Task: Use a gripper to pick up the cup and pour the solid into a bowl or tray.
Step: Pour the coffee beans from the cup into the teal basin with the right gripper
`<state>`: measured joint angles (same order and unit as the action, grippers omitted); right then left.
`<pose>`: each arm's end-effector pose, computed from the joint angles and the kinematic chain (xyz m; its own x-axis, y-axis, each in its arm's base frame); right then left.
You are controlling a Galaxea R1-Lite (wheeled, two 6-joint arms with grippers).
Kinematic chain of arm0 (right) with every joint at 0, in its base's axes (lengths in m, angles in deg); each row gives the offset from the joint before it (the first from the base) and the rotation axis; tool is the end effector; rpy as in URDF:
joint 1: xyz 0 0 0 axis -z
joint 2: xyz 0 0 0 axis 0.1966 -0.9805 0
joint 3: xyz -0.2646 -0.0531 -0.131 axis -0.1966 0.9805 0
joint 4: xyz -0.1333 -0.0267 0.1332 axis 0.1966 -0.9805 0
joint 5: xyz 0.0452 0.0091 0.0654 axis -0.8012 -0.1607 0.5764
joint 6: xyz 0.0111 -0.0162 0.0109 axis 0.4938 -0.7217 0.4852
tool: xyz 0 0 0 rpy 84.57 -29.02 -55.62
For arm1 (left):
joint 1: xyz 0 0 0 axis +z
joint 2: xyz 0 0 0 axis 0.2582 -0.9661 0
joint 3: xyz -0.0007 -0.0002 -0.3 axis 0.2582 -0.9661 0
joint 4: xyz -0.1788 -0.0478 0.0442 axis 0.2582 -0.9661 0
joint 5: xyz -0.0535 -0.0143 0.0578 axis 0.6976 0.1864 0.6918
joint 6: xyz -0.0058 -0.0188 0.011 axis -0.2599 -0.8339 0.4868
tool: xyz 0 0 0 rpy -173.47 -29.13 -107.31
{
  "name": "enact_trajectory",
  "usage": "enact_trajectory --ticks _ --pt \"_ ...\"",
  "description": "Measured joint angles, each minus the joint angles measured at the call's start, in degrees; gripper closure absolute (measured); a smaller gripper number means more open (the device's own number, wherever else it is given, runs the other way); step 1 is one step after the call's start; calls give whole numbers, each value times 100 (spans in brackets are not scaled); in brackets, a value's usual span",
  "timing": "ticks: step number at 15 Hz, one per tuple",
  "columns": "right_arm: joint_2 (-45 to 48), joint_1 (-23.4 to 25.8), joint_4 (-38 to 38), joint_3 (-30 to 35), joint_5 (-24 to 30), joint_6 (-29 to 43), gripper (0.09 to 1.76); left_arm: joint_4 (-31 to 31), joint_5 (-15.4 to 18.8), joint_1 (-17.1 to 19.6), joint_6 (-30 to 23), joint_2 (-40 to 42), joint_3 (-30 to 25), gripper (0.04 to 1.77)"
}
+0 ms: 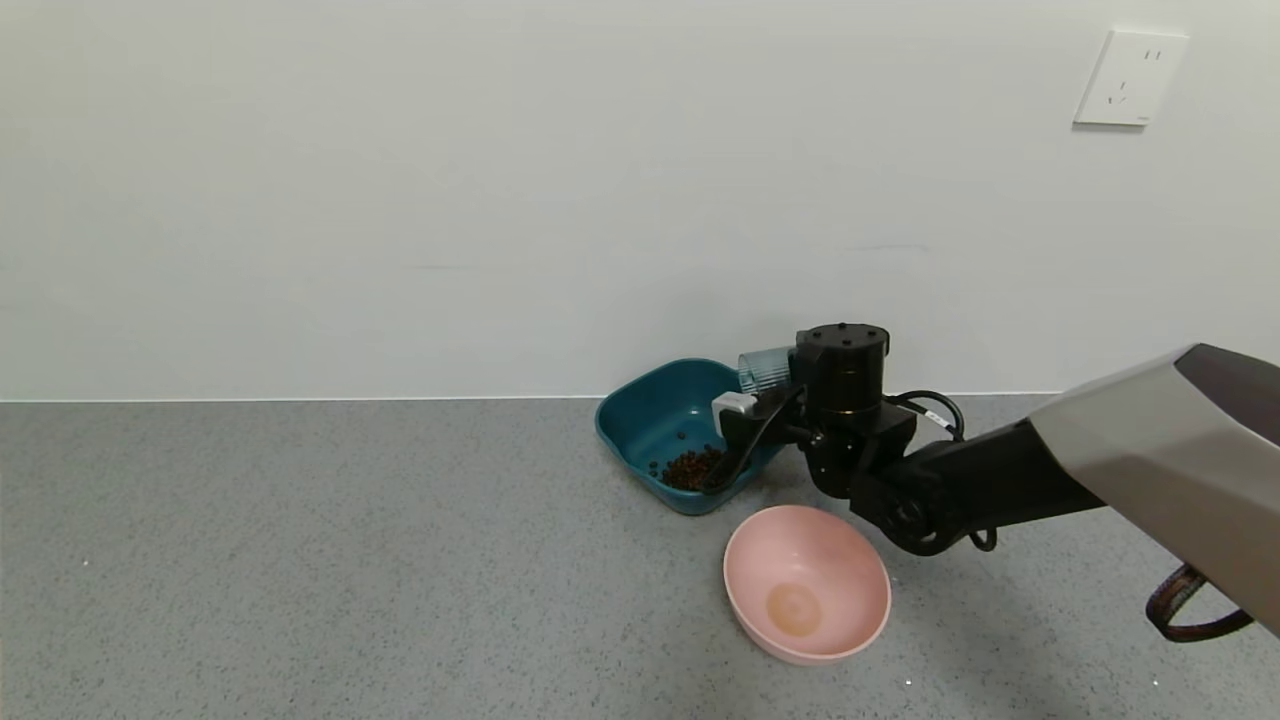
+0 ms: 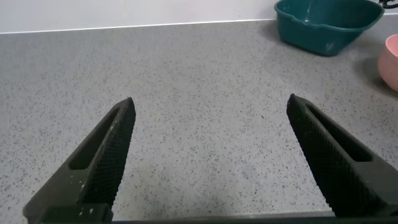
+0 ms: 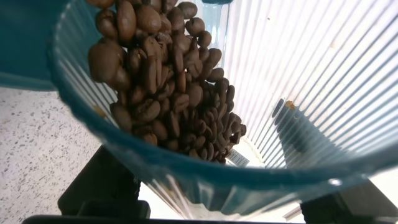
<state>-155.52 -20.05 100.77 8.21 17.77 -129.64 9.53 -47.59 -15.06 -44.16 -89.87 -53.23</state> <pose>0.3964 0.2265 0.1273 0.9900 -0.0813 -0.1150 -0.1256 -0.1402 -0.9821 -0.0229 0.0000 0.0761 1.0000 -0.0020 0.0036 0.0020 1.0000 -0.0001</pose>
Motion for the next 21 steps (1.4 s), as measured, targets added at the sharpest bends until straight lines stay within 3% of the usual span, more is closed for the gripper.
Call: enact_trajectory --ticks 6,21 --pt "104 5 288 190 17 306 48 0 -2 0 0 0 0 6" --pt "308 116 221 243 48 2975 48 2 -2 0 0 0 0 6"
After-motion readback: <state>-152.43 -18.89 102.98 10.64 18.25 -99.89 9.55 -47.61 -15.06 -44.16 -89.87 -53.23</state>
